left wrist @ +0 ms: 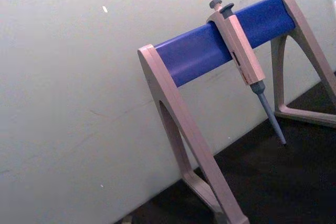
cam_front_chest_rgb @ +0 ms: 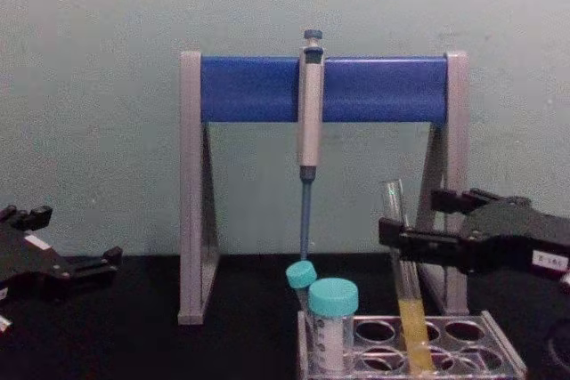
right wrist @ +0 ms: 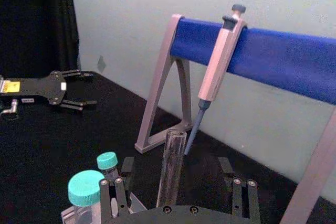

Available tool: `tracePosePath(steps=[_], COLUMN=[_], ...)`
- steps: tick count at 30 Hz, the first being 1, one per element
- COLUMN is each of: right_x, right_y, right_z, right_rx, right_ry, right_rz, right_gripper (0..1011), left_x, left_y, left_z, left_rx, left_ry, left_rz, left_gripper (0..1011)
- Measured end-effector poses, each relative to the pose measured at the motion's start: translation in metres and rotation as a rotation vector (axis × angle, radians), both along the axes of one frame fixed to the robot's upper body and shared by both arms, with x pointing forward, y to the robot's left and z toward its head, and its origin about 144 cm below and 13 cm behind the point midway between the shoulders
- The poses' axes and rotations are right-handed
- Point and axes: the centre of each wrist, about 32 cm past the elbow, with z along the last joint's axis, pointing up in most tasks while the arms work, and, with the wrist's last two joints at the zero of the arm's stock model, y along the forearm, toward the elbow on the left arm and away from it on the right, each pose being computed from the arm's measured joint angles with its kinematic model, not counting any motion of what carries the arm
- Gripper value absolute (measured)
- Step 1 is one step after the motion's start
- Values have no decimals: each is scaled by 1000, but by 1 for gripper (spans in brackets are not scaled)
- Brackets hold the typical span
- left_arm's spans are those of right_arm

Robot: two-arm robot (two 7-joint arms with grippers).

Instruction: Pick up the test tube from the test tube rack, shake it, then place it back into the test tube rack.

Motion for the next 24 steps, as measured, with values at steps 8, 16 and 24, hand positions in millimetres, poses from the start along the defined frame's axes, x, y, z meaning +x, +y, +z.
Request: tracePosePath(steps=[8, 16, 24], right_x=[8, 12, 14], right_y=[4, 4, 4], right_z=[0, 0, -1], right_rx=[-8, -11, -9], right_ry=[58, 94, 104], right_rz=[-1, 3, 5], right_gripper=[1000, 1000, 1000], left_x=[0, 0, 0], left_y=[0, 0, 0], left_z=[0, 0, 0], left_rx=[0, 0, 0], left_ry=[0, 0, 0], left_rz=[0, 0, 0], left_gripper=[1001, 1002, 1001])
